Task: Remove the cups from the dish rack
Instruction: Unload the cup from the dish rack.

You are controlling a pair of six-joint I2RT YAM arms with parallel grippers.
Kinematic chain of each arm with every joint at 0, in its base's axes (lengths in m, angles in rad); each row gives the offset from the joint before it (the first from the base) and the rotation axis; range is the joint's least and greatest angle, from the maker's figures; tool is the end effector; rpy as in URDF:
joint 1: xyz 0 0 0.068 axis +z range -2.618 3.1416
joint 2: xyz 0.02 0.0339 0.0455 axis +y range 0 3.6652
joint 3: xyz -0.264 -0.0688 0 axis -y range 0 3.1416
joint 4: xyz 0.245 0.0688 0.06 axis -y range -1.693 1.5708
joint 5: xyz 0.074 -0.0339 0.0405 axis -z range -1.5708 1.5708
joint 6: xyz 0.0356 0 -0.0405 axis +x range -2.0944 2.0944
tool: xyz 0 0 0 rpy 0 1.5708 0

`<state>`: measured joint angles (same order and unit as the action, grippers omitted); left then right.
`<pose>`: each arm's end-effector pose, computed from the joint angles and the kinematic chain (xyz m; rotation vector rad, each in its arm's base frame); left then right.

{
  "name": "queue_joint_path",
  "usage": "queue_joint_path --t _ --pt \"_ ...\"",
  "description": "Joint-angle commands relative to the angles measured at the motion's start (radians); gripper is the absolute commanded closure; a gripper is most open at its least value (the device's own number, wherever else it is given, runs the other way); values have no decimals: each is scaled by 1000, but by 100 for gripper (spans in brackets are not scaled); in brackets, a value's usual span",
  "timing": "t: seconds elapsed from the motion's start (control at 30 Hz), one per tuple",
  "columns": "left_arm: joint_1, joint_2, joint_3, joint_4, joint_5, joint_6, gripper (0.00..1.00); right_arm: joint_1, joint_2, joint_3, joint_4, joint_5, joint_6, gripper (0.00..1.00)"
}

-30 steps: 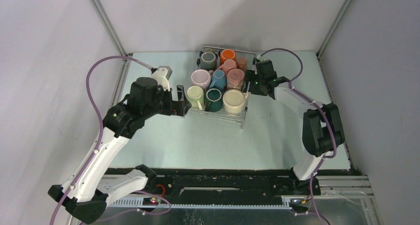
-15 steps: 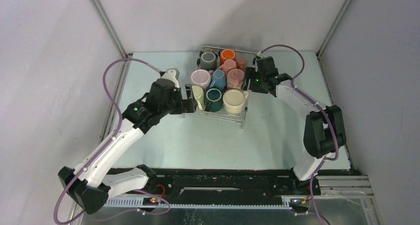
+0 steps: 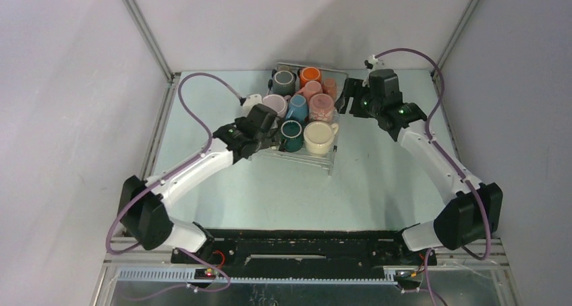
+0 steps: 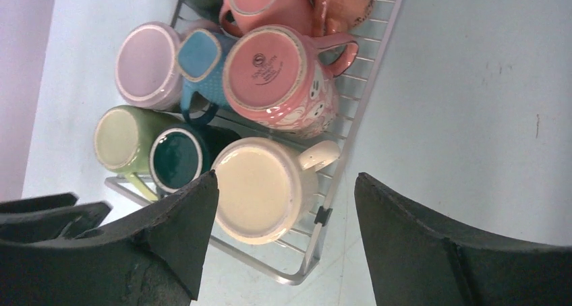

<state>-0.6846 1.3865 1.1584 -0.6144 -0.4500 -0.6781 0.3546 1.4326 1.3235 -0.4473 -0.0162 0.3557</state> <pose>0.2379 -0.1742 0.2969 -0.1934 2.3039 -0.1435 0.3062 0.1140 0.3501 -0.0085 2.1584 0.4334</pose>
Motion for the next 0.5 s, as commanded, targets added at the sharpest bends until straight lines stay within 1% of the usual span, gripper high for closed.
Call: queue_joint_path --t 0.0,0.1,0.17,0.47 --pt "-19 71 103 47 -94 -66 29 27 -61 31 -20 -10 -30 18" --pt "-21 123 118 55 -104 -80 31 35 -89 22 -22 -17 -32 18" --pt "-21 152 129 54 -118 -88 34 39 -105 13 -23 -22 -34 18" --pt "-20 227 126 59 -142 -145 43 49 -147 -8 -34 -30 -46 18"
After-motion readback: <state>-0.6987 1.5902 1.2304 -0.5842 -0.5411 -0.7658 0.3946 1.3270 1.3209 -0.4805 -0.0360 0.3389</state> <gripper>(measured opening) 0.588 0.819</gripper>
